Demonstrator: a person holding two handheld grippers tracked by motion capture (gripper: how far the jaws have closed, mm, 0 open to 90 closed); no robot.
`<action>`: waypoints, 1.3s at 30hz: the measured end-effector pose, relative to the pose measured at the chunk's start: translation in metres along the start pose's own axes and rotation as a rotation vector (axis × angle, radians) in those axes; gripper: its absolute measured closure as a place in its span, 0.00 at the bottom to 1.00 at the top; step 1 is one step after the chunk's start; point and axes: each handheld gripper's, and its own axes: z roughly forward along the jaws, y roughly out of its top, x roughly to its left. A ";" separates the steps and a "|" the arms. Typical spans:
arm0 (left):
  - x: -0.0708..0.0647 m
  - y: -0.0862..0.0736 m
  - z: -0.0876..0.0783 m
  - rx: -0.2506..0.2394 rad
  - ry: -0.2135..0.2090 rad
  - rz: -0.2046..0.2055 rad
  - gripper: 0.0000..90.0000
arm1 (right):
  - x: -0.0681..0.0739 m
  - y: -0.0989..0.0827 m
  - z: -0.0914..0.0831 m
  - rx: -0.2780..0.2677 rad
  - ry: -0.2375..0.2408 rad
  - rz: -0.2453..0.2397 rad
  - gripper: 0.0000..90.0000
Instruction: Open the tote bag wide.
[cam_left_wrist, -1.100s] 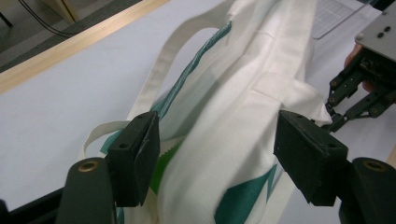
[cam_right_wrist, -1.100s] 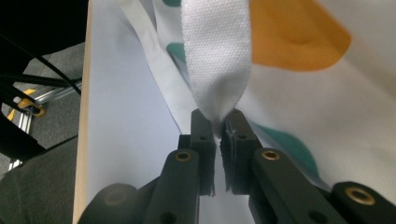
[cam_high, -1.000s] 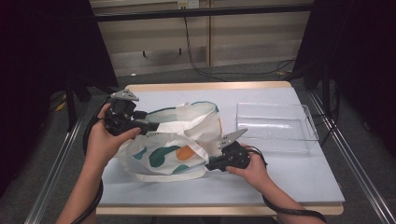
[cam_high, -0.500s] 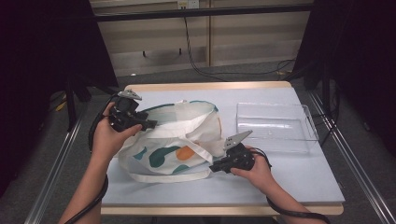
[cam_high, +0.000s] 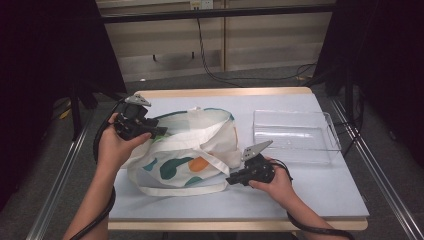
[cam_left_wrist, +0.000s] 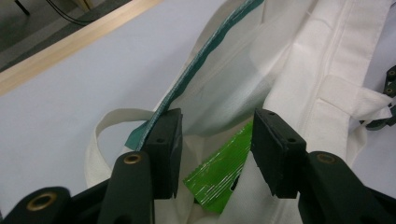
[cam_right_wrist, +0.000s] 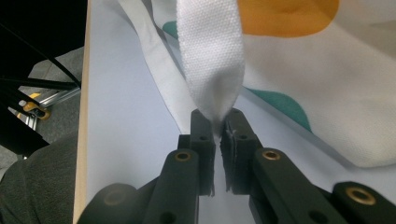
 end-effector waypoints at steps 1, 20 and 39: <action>0.000 0.000 0.000 0.000 0.000 0.000 0.58 | 0.000 0.000 0.000 0.000 0.001 0.003 0.93; 0.022 -0.006 0.004 -0.003 0.022 0.013 0.63 | -0.001 -0.008 -0.005 0.016 0.010 -0.001 0.93; 0.029 -0.003 0.016 0.020 0.018 -0.050 0.92 | 0.000 -0.019 -0.009 0.020 0.005 -0.006 0.94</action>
